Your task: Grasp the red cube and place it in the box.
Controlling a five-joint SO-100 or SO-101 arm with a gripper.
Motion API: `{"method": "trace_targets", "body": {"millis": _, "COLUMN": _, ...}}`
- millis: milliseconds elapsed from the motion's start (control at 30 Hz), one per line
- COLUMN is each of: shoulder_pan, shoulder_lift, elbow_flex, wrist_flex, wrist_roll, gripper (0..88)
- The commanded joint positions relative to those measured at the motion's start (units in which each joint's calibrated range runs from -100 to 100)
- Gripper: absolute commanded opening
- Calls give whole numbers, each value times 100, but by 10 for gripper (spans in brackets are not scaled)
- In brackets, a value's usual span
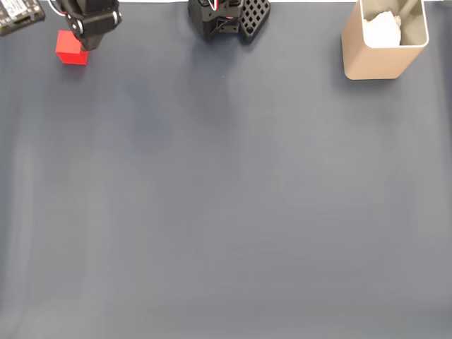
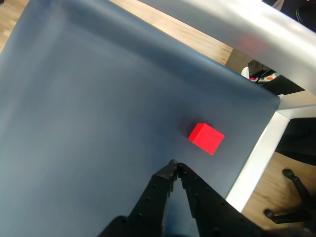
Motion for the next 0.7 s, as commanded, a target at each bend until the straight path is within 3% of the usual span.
{"method": "trace_targets", "body": {"millis": 0, "shoulder_pan": 246, "shoulder_lift": 108, "elbow_flex": -289, "wrist_flex": -116, "wrist_roll": -24, "gripper": 23}}
{"method": "trace_targets", "body": {"millis": 667, "shoulder_pan": 1247, "shoulder_lift": 999, "elbow_flex": -553, "wrist_flex": -526, "wrist_roll": -127, "gripper": 66}}
